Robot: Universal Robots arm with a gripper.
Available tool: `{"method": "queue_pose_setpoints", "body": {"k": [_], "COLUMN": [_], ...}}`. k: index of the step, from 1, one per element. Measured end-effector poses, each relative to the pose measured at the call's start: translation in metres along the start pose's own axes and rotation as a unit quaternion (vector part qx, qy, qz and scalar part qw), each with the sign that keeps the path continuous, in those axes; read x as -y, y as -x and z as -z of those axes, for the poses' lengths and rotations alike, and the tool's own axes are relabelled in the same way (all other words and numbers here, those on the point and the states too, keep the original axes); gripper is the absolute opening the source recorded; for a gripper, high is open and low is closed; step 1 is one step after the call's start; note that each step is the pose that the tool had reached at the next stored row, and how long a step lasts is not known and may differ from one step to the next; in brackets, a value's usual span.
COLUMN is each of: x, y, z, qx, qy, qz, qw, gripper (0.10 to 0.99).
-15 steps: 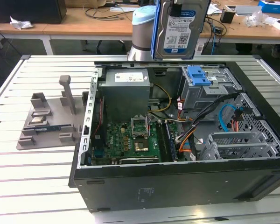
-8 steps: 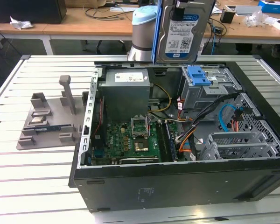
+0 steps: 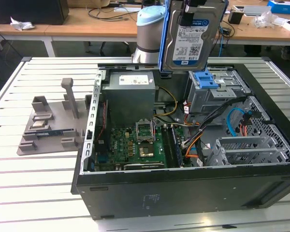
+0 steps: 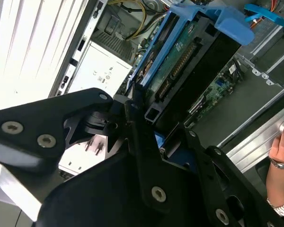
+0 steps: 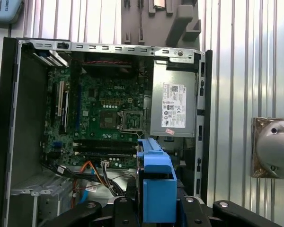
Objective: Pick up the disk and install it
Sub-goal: 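Pick up the disk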
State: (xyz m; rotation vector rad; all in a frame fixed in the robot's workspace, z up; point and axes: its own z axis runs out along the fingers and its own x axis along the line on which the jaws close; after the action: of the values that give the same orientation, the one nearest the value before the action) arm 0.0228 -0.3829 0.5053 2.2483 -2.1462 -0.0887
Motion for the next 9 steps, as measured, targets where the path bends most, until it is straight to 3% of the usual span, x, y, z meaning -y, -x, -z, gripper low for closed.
{"method": "queue_pose_setpoints", "body": {"k": [3, 9], "x": [-0.0005, -0.0011], "y": [-0.0115, -0.0251], "z": [-0.0001, -0.0002], "qx": [0.0, 0.0001], "qy": [0.0, 0.0], "qz": [-0.001, -0.001], "qw": [1.0, 1.0], "gripper": [0.369, 0.369]}}
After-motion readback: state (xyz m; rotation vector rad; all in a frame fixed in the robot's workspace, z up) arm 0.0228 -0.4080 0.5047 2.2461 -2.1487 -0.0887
